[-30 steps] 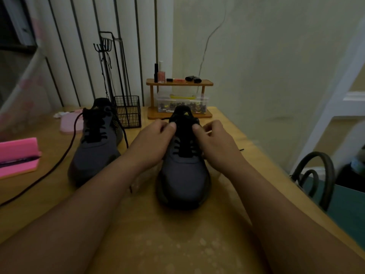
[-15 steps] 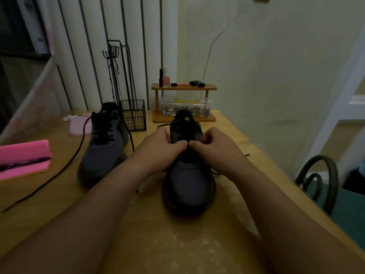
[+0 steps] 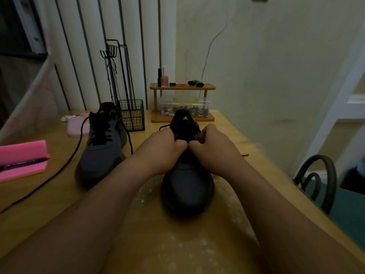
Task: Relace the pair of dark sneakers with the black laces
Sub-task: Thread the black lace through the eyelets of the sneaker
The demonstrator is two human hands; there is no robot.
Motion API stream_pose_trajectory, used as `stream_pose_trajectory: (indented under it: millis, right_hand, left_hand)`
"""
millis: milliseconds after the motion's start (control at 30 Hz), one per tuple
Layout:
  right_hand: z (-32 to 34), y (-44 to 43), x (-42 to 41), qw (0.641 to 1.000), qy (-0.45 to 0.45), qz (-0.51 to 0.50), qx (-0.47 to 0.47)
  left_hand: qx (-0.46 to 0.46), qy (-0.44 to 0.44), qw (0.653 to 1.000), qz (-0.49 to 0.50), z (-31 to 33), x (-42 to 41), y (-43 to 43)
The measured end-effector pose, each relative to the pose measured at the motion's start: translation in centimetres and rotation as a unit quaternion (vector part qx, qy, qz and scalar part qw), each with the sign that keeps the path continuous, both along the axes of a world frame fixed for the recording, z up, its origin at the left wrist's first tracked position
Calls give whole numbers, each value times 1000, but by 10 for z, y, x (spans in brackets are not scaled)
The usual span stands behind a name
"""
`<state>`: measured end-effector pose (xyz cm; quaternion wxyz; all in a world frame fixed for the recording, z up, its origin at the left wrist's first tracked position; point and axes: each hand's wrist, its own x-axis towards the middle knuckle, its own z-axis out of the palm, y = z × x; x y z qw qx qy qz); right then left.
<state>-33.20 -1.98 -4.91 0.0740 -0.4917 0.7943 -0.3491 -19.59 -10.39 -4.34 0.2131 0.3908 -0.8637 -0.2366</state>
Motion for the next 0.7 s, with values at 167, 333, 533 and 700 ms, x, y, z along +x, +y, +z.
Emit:
stream_pose_trajectory:
  millis: [167, 333, 533, 700]
  right_hand:
    - [-9, -6, -2, 1000, 7, -24, -6]
    - [-12, -9, -3, 999, 44, -29, -7]
    - [-6, -7, 3, 995, 102, 13, -11]
    - [-7, -5, -3, 998, 61, 7, -5]
  left_hand:
    - [5, 33, 999, 25, -6, 0, -2]
    - [-32, 26, 999, 33, -9, -2, -3]
    - [-83, -2, 996, 21, -15, -5, -10]
    - [-48, 22, 998, 27, -14, -3, -8]
